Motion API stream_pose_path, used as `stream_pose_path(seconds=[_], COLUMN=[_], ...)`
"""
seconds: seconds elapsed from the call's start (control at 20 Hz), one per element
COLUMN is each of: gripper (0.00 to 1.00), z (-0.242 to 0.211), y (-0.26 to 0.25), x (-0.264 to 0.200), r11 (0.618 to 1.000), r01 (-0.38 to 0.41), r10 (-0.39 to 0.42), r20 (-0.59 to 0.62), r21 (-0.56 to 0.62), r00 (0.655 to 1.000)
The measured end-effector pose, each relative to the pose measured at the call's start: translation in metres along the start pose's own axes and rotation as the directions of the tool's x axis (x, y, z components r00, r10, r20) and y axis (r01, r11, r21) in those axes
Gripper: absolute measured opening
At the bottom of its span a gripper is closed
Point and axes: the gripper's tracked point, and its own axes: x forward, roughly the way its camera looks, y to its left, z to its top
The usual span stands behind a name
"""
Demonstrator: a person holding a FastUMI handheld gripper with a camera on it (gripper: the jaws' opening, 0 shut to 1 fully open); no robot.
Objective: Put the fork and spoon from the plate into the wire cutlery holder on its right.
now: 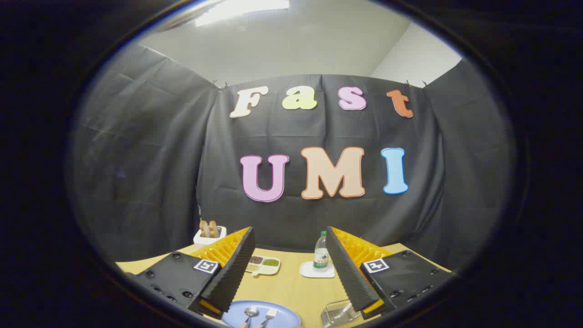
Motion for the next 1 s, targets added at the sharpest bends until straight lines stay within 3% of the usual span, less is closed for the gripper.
stream_pose_path(seconds=[1.0], gripper=[0.99], z=[-0.024], y=[0.012], x=[0.006], r11=[0.999], r01=[-0.035], r10=[0.034], r20=[-0.08], r21=[-0.008], r00=[0.996])
